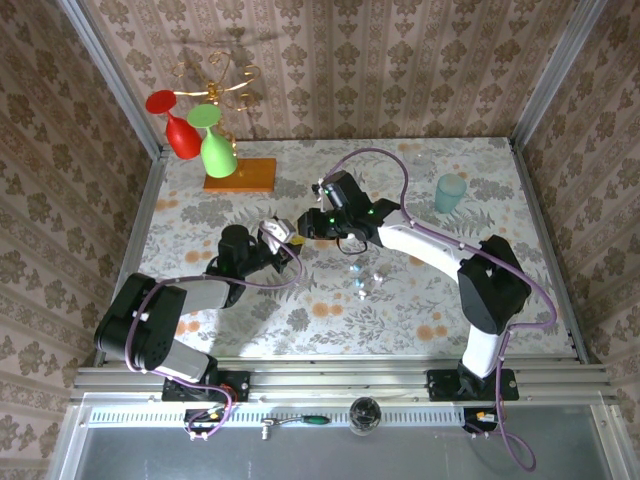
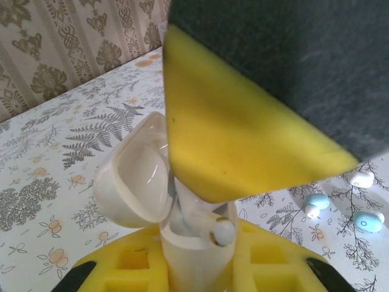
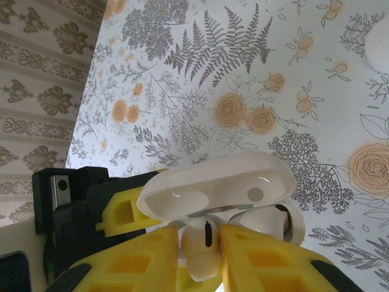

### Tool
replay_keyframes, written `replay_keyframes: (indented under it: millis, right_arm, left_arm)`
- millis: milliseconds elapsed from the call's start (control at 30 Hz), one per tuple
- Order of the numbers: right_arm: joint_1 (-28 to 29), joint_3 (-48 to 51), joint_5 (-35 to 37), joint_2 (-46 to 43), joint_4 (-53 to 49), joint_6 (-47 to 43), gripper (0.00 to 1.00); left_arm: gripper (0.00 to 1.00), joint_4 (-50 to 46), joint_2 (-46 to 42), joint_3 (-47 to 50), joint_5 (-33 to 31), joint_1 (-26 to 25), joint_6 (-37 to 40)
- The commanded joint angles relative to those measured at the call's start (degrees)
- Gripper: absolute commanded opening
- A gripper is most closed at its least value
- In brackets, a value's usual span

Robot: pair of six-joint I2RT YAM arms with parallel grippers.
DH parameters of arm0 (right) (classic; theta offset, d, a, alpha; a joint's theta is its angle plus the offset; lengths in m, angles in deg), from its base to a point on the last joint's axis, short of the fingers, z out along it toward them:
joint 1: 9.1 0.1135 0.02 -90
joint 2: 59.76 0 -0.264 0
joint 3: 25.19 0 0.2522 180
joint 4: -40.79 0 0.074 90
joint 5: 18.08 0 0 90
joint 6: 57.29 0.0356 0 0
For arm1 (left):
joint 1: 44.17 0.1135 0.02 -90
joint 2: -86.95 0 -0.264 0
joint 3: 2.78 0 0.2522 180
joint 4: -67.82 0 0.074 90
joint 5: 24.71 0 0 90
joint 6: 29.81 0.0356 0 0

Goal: Insert the wireless bluetooth earbuds into the charging case

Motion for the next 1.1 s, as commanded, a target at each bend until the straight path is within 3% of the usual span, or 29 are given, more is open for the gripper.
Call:
replay_keyframes:
  millis: [0, 633, 900, 1067]
  right_arm:
    - [0.29, -1.56, -0.71, 1.39, -3.18, -1.32, 0.23]
    - [-0.37, 5.68, 8.08, -7.66, 5.60, -4.05, 0.19]
    - [-2.56, 13.42, 11.02, -13.65, 4.66, -4.18, 0.19]
    - [-2.38, 19.08, 9.53, -12.86, 1.89, -5.64, 0.20]
  left_arm:
    - [0.00, 3.72, -1.89, -1.14, 3.89, -0.35, -0.53]
    - [0.00, 0.68, -0.36, -1.87, 5.48, 0.34, -3.24]
    - [0.00, 2.80, 0.44, -0.86, 3.52, 3.60, -5.76]
    - [0.00, 5.11, -1.70, 1.01, 1.78, 6.96, -8.16]
